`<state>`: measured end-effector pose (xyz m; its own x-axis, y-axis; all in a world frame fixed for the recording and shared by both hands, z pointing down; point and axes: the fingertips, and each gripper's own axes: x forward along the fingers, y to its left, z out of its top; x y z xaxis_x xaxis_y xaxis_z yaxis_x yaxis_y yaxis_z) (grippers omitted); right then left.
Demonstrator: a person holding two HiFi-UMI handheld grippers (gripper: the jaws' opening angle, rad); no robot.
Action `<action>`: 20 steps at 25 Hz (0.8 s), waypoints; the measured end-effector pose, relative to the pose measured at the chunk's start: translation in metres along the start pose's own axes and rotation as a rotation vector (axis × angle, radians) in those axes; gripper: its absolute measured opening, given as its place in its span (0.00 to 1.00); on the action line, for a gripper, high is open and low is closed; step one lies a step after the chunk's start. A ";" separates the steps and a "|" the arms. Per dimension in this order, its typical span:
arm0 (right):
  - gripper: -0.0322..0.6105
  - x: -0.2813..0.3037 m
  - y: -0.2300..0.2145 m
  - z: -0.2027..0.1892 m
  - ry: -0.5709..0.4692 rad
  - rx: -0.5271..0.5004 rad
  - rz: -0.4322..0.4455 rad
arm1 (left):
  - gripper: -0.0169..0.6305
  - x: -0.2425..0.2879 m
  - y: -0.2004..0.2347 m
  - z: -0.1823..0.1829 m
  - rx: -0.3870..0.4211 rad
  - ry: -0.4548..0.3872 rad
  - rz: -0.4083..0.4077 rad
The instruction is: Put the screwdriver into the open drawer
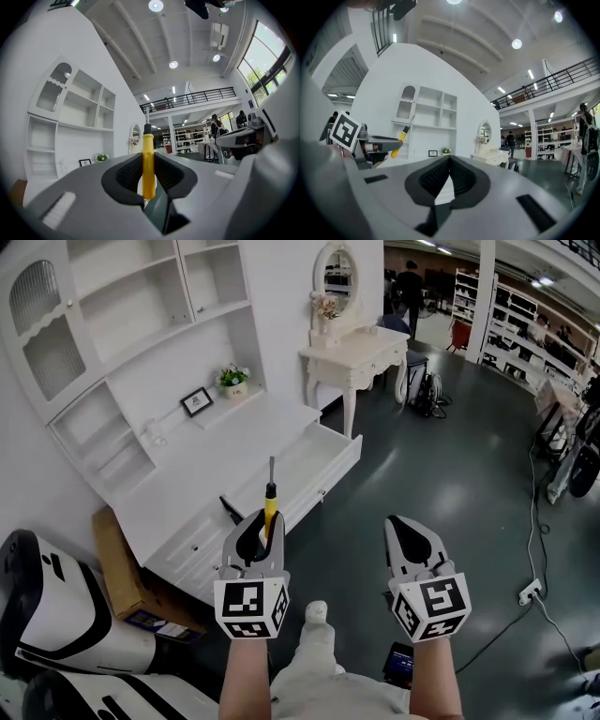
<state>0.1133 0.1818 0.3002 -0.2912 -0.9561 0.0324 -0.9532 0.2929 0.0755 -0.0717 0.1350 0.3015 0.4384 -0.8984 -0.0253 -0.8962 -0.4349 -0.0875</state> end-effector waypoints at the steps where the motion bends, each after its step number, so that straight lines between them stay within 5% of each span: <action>1: 0.06 0.006 -0.001 0.000 0.001 -0.002 0.001 | 0.15 0.004 0.003 -0.001 -0.002 0.000 0.002; 20: 0.06 0.167 -0.040 0.010 0.014 -0.025 0.007 | 0.15 0.150 0.085 -0.007 -0.027 -0.007 0.008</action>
<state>0.1014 0.0100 0.2931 -0.2969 -0.9537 0.0471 -0.9486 0.3002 0.0997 -0.0827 -0.0367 0.2968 0.4321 -0.9012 -0.0332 -0.9009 -0.4297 -0.0607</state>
